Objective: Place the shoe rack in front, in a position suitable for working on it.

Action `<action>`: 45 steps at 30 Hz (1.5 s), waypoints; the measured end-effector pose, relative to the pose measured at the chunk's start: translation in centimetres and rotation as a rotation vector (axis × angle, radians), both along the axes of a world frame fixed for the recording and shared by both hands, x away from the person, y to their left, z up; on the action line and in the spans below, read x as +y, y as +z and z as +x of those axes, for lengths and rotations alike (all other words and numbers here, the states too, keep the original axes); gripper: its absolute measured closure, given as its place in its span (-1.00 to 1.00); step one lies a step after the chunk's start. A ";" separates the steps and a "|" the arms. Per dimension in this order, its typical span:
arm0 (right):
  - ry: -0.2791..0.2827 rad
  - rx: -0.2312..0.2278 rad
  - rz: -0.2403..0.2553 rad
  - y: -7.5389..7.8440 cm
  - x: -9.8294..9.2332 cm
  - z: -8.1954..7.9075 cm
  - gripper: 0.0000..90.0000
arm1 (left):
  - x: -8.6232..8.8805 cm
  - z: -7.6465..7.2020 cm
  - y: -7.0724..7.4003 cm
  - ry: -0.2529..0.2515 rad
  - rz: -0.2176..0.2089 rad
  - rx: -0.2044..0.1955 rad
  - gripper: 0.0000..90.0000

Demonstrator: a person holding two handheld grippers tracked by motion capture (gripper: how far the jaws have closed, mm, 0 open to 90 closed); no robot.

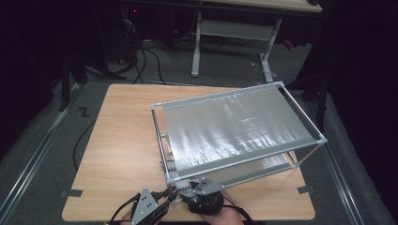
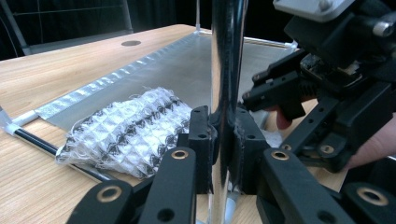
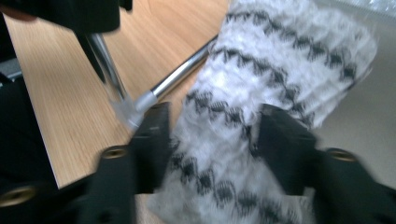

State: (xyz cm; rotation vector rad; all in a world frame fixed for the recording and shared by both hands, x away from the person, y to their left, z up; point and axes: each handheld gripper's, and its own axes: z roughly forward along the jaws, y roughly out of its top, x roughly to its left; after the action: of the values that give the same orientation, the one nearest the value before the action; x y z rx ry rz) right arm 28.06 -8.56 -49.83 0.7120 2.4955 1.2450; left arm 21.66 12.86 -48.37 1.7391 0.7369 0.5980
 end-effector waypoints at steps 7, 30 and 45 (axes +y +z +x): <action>-0.071 0.016 0.003 0.0 -0.1 0.5 -0.43 | 0.0 0.0 0.0 -0.002 0.000 0.000 0.79; 0.042 0.035 -0.022 -0.4 -0.9 0.4 0.68 | -0.1 -0.1 0.0 -0.005 0.004 -0.003 0.79; -0.018 -0.188 0.112 5.2 -6.9 -1.8 0.67 | -0.1 -0.1 -0.1 -0.005 0.001 -0.003 0.79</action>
State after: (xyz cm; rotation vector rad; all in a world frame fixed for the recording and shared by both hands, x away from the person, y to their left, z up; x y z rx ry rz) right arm 26.27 -15.49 -44.67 0.6108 2.2793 1.3862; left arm 21.60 12.80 -48.44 1.7400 0.7307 0.5975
